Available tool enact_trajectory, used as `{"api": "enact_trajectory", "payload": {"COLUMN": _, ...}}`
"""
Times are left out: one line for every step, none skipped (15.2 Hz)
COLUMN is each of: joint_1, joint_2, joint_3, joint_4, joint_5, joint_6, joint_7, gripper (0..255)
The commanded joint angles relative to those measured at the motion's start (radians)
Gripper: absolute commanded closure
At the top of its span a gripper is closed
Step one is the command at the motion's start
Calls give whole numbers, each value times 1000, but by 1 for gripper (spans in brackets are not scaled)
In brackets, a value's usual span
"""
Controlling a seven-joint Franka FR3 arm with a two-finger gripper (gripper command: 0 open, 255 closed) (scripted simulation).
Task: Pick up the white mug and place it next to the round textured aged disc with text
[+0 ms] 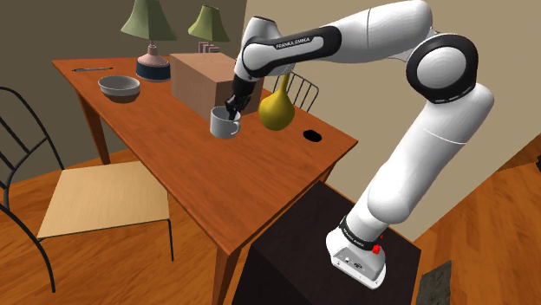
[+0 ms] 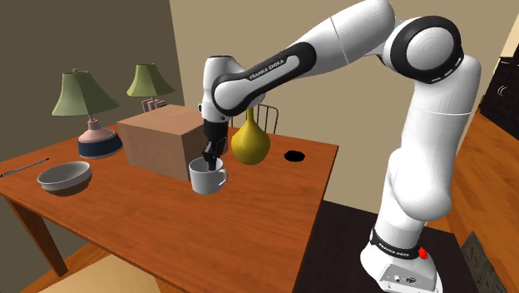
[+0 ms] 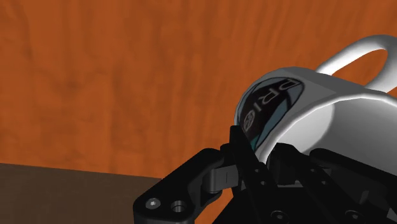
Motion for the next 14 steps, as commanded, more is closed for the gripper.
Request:
{"api": "enact_trajectory", "payload": {"joint_1": -1, "joint_2": -10, "joint_3": -1, "joint_4": 21, "joint_5": -1, "joint_6": -31, "joint_7": 1, "gripper": 255}}
{"api": "enact_trajectory", "payload": {"joint_1": -1, "joint_2": -14, "joint_3": -1, "joint_4": 30, "joint_5": -2, "joint_6": -44, "joint_7": 2, "gripper": 255}}
{"api": "enact_trajectory", "payload": {"joint_1": -2, "joint_2": -18, "joint_3": -2, "joint_4": 39, "joint_5": -2, "joint_6": -57, "joint_7": 3, "gripper": 255}}
{"api": "enact_trajectory", "payload": {"joint_1": -2, "joint_2": -21, "joint_3": -2, "joint_4": 48, "joint_5": -3, "joint_6": -70, "joint_7": 4, "gripper": 255}}
{"api": "enact_trajectory", "payload": {"joint_1": -2, "joint_2": -25, "joint_3": -2, "joint_4": 58, "joint_5": -3, "joint_6": -83, "joint_7": 5, "gripper": 255}}
{"api": "enact_trajectory", "payload": {"joint_1": -2, "joint_2": -28, "joint_3": -2, "joint_4": 68, "joint_5": -4, "joint_6": -96, "joint_7": 6, "gripper": 255}}
{"api": "enact_trajectory", "payload": {"joint_1": -2, "joint_2": -31, "joint_3": -2, "joint_4": 78, "joint_5": -4, "joint_6": -109, "joint_7": 7, "gripper": 255}}
{"api": "enact_trajectory", "payload": {"joint_1": -2, "joint_2": -33, "joint_3": -2, "joint_4": 83, "joint_5": -4, "joint_6": -116, "joint_7": 8, "gripper": 255}}
{"api": "enact_trajectory", "payload": {"joint_1": -12, "joint_2": -54, "joint_3": -13, "joint_4": 59, "joint_5": -1, "joint_6": -115, "joint_7": -15, "gripper": 255}}
{"api": "enact_trajectory", "payload": {"joint_1": -22, "joint_2": -74, "joint_3": -24, "joint_4": 36, "joint_5": 3, "joint_6": -114, "joint_7": -37, "gripper": 255}}
{"api": "enact_trajectory", "payload": {"joint_1": -32, "joint_2": -93, "joint_3": -35, "joint_4": 15, "joint_5": 5, "joint_6": -114, "joint_7": -60, "gripper": 255}}
{"api": "enact_trajectory", "payload": {"joint_1": -42, "joint_2": -112, "joint_3": -47, "joint_4": -6, "joint_5": 7, "joint_6": -114, "joint_7": -82, "gripper": 255}}
{"api": "enact_trajectory", "payload": {"joint_1": -52, "joint_2": -130, "joint_3": -59, "joint_4": -25, "joint_5": 9, "joint_6": -115, "joint_7": -105, "gripper": 255}}
{"api": "enact_trajectory", "payload": {"joint_1": -62, "joint_2": -147, "joint_3": -71, "joint_4": -44, "joint_5": 10, "joint_6": -116, "joint_7": -128, "gripper": 255}}
